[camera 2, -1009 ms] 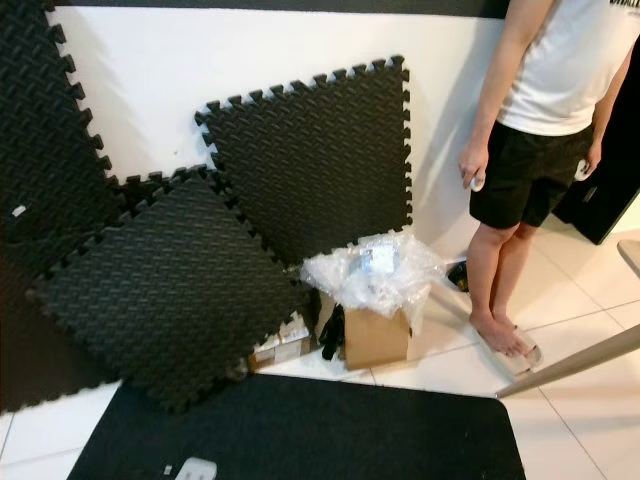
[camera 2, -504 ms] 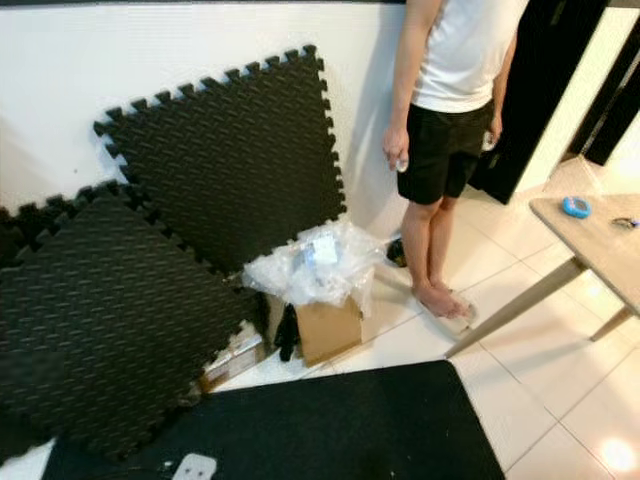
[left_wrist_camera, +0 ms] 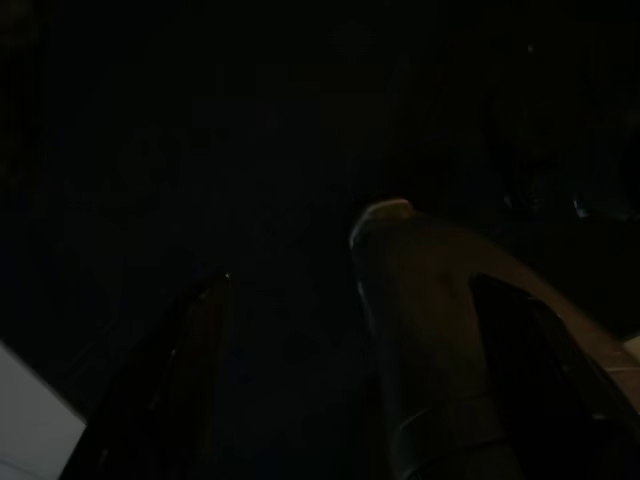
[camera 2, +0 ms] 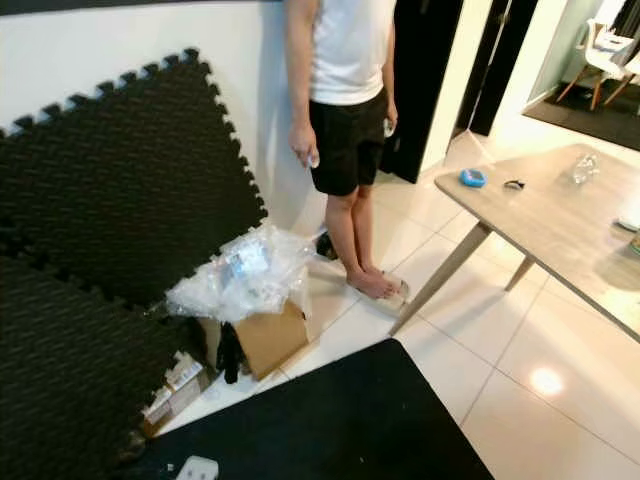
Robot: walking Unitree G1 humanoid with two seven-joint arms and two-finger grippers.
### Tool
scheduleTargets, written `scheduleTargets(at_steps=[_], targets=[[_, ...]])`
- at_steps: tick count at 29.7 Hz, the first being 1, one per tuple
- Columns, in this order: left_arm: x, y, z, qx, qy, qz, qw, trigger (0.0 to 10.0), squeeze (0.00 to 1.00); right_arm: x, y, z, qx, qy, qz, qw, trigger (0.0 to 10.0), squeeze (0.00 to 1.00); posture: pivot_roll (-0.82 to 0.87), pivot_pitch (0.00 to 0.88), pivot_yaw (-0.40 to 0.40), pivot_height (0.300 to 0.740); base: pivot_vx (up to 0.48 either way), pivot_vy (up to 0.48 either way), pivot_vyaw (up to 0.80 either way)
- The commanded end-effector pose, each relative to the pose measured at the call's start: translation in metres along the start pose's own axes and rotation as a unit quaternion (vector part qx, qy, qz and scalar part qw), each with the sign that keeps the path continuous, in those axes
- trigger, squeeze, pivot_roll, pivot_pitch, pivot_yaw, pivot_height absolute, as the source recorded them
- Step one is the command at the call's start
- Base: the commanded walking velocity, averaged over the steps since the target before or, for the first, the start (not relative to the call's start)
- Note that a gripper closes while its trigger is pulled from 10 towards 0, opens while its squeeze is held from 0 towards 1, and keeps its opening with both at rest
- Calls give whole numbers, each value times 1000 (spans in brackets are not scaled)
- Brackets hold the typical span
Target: Restocking fridge
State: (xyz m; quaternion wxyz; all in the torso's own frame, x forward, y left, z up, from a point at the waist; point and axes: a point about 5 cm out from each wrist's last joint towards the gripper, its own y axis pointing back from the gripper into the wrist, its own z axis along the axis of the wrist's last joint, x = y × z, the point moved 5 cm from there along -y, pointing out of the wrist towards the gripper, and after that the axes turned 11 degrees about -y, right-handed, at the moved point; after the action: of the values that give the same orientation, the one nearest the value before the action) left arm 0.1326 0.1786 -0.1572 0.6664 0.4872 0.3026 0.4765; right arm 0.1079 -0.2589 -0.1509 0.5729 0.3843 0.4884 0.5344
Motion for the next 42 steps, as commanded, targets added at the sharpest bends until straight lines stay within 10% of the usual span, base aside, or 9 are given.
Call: scheduleTargets(at_steps=[1, 42], targets=[[-8, 0, -13, 23, -2, -12, 1000, 10000, 0, -3, 1, -5, 6, -4, 0, 1000, 10000, 0, 42, 0, -34, 740, 0, 0, -788], [-9, 0, -12, 21, -3, -10, 1000, 10000, 0, 12, -1, -7, 7, 5, 11, 1000, 10000, 0, 42, 0, -38, 740, 0, 0, -788]])
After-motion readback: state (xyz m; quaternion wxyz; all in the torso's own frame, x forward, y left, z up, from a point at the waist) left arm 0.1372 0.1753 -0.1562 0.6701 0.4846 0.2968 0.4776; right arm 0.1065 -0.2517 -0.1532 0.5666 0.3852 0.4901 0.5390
